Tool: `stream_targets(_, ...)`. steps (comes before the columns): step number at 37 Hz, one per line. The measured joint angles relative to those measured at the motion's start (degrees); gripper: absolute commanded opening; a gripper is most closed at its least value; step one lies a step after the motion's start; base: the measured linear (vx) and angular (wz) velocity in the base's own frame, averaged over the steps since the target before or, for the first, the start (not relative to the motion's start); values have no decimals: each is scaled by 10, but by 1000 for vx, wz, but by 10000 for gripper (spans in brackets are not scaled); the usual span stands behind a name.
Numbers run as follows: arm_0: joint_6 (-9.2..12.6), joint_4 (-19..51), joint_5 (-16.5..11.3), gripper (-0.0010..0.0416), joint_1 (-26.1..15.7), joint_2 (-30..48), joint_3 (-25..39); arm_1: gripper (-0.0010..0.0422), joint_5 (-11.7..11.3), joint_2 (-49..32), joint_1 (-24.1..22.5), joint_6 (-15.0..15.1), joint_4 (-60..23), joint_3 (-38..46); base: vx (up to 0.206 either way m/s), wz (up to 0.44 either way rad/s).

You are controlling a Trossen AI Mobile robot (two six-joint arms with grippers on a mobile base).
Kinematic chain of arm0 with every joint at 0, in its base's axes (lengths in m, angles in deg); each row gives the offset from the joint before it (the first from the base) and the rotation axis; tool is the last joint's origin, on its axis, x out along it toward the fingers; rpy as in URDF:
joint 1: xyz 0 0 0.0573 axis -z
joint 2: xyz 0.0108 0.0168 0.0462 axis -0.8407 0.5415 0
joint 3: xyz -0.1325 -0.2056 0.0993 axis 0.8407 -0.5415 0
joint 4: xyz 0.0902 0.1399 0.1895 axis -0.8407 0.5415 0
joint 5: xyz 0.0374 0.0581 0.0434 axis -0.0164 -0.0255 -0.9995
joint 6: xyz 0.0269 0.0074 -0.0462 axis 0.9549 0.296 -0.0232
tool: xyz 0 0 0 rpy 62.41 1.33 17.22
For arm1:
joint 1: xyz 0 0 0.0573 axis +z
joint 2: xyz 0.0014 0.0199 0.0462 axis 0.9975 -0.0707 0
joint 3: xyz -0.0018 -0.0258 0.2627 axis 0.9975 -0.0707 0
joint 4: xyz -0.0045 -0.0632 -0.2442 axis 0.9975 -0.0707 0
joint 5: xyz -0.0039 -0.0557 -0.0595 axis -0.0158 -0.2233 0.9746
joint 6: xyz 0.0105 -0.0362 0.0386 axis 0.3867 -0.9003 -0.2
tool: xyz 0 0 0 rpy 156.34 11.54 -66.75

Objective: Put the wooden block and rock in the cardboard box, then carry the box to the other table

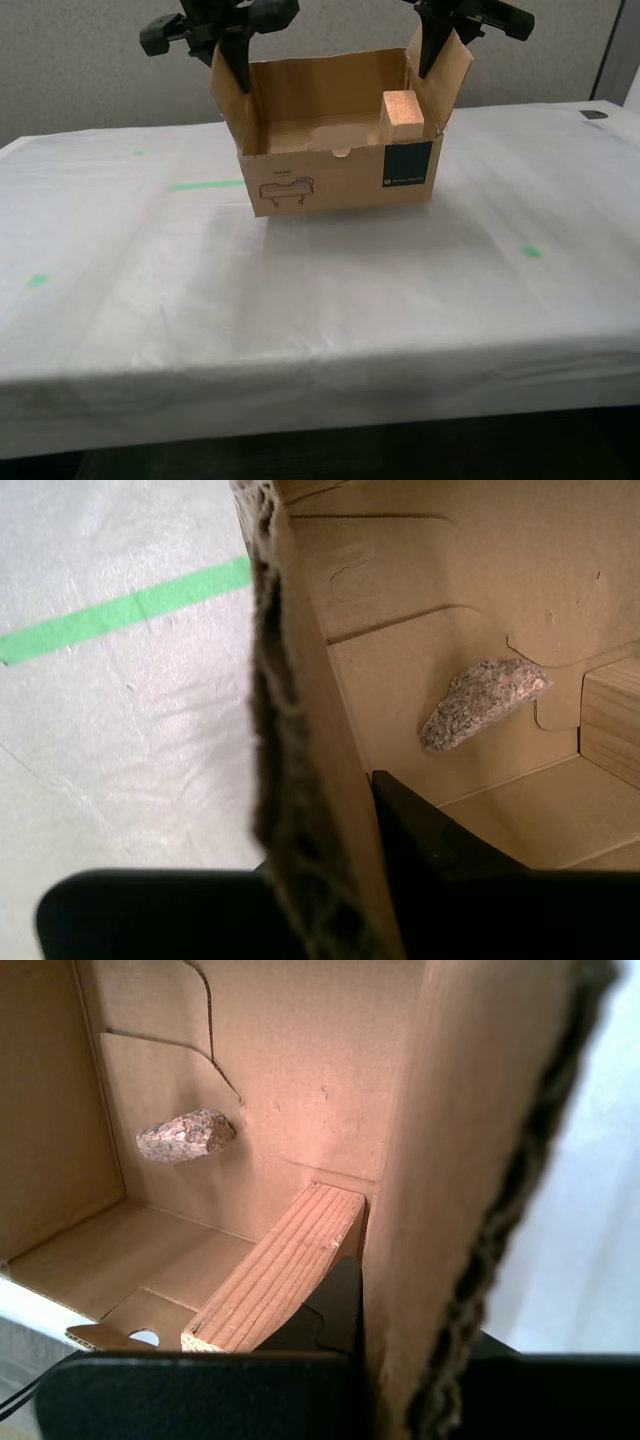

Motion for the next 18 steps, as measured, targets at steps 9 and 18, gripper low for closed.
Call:
stream_targets(9, -9, -3, 0, -1, 0, 0, 0, 0, -16, 0, 0, -5, -2, 0, 92, -11)
stream_targets(18, -9, -15, -4, -1, -4, 0, 0, 0, -43, 0, 3, 1, -4, 0, 21, 5)
